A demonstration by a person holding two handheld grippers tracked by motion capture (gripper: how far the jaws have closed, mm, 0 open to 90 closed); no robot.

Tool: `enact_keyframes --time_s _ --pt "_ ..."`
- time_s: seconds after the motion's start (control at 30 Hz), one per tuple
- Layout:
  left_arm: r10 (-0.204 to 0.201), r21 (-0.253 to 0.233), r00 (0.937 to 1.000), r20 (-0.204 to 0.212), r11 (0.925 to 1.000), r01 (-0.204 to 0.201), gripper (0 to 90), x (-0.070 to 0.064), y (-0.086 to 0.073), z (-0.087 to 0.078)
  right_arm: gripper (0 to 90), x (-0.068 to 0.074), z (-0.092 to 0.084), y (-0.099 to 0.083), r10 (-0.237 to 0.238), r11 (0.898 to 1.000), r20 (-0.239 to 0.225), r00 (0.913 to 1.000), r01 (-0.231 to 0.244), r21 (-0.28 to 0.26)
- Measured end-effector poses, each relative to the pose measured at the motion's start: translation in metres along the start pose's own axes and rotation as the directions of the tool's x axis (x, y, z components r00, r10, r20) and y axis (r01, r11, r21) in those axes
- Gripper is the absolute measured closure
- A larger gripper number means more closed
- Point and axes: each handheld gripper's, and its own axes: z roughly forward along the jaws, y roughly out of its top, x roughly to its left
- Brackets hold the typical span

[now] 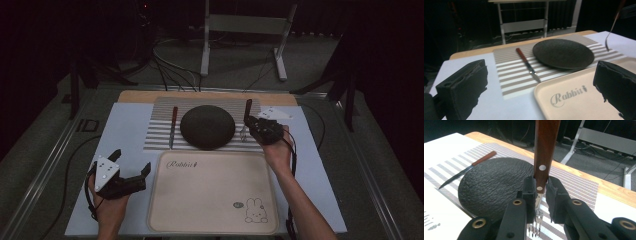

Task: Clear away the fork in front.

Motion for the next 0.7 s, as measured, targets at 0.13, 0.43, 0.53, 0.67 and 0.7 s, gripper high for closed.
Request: enact_keyframes --time_s 0.13,0.43,0.53,0.67,0.7 --pt "-0.002 -0.019 0.9992 0.039 0.9998 0.003 0.0 -0.005 0.007 0.004 77.6 0.002 -0.01 0.0 -0.014 1.0 -0.005 0.9999 0.014 -0.019" --pt "-0.011 -0.018 0.9936 0.112 0.9998 0.013 0.0 -0.016 0.021 0.017 77.6 0.007 -0.026 0.002 -0.035 0.998 -0.018 0.9992 0.034 -0.045" --pt "-0.008 -0.008 0.9943 0.106 0.9999 0.008 0.0 -0.018 0.025 0.021 77.6 0.01 -0.031 0.002 -0.043 0.998 -0.026 0.9988 0.041 -0.053" --pt "-0.001 -0.004 0.9943 0.107 1.0 0.001 0.0 -0.022 0.033 0.028 77.6 0.012 -0.034 0.003 -0.048 0.997 -0.033 0.9983 0.046 -0.062" --pt "0.002 -0.005 0.9941 0.108 1.0 -0.001 0.0 -0.022 0.036 0.03 77.6 0.014 -0.036 0.004 -0.051 0.996 -0.039 0.9979 0.049 -0.068"
